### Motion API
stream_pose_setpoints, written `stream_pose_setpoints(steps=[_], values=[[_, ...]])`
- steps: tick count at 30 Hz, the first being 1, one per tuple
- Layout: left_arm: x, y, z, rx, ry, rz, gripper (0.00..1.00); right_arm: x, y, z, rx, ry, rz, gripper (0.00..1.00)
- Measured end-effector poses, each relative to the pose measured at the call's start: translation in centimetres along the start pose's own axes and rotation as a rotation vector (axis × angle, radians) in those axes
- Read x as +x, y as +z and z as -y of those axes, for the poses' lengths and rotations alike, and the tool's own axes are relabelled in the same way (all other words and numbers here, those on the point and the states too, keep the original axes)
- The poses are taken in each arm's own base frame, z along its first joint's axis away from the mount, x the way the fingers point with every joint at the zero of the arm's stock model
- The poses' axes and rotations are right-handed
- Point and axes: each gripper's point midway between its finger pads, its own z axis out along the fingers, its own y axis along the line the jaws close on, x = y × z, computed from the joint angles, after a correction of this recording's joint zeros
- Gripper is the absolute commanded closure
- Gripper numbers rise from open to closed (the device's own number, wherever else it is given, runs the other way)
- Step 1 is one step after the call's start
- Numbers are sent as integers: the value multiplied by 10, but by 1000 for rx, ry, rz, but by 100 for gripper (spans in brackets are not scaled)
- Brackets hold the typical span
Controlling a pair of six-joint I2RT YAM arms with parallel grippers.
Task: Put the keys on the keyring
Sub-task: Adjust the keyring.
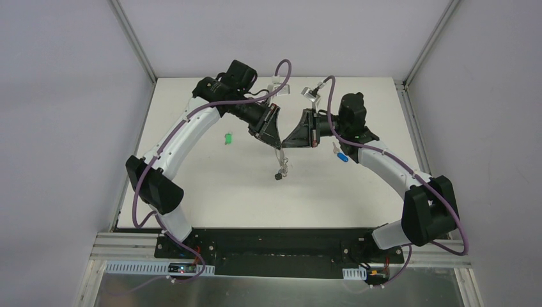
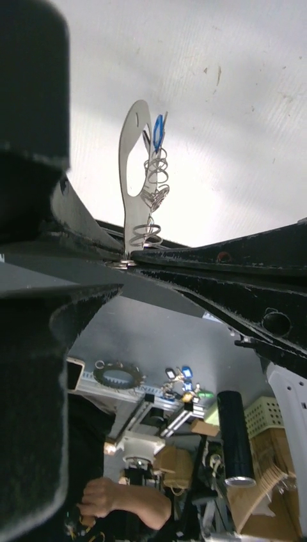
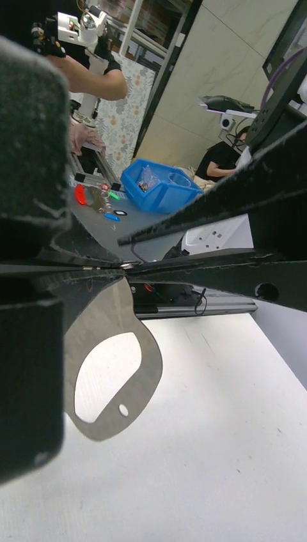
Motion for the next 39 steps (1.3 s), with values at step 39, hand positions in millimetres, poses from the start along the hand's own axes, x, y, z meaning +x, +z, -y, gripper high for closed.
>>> stream_pose_setpoints(steps=[39], values=[[-25,-60,22,36,7,313,67,-62,-11,-42,-138,149,250,100]])
